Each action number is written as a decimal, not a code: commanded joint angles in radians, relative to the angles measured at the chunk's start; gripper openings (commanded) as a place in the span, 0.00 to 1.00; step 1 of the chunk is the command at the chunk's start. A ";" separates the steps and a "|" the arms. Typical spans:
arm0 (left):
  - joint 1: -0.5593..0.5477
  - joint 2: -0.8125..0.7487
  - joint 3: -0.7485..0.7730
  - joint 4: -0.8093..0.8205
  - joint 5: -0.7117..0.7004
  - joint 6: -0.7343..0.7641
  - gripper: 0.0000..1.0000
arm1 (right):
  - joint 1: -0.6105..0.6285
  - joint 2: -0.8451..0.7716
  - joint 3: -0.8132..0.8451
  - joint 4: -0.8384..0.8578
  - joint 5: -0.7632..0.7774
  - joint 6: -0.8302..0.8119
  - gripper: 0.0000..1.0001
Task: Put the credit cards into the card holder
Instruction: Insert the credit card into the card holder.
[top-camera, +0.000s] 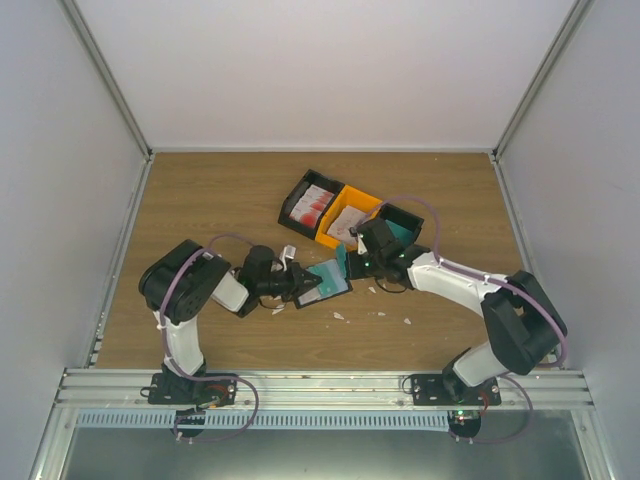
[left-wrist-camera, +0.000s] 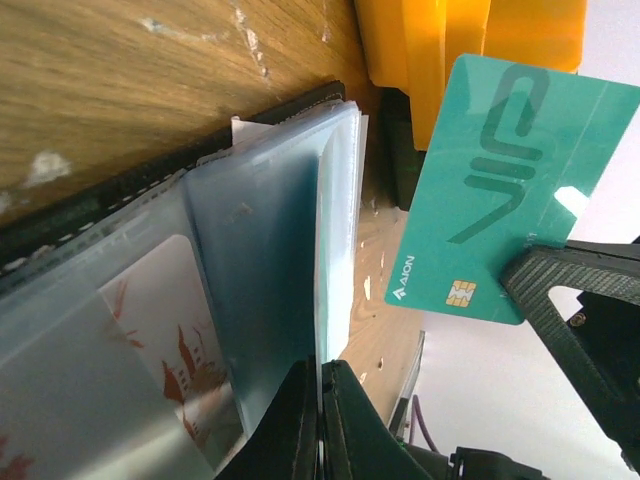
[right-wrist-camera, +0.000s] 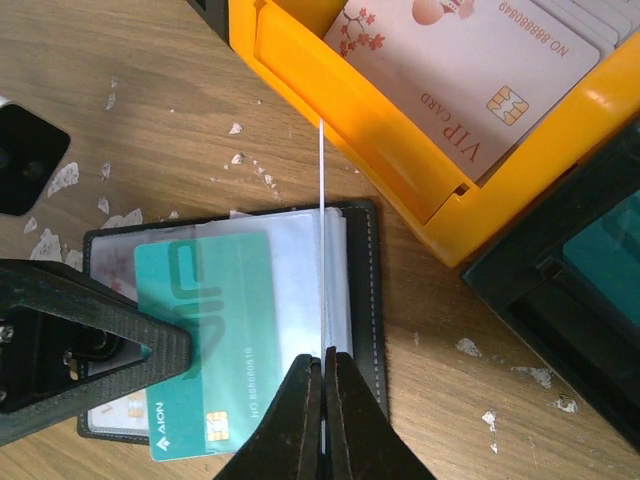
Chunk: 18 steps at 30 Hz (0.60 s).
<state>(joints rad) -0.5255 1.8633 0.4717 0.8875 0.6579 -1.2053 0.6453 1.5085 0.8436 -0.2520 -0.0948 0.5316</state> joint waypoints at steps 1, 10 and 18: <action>-0.023 0.037 0.027 0.078 0.009 -0.008 0.02 | 0.006 -0.037 0.015 0.017 0.026 0.001 0.00; -0.048 0.056 0.054 0.052 -0.011 0.011 0.05 | 0.004 -0.053 0.005 0.006 0.037 -0.001 0.00; -0.071 -0.025 0.047 -0.086 -0.068 0.080 0.15 | 0.005 -0.051 -0.003 -0.046 0.093 0.005 0.00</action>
<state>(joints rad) -0.5766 1.8969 0.5137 0.8589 0.6323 -1.1858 0.6453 1.4719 0.8436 -0.2687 -0.0463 0.5320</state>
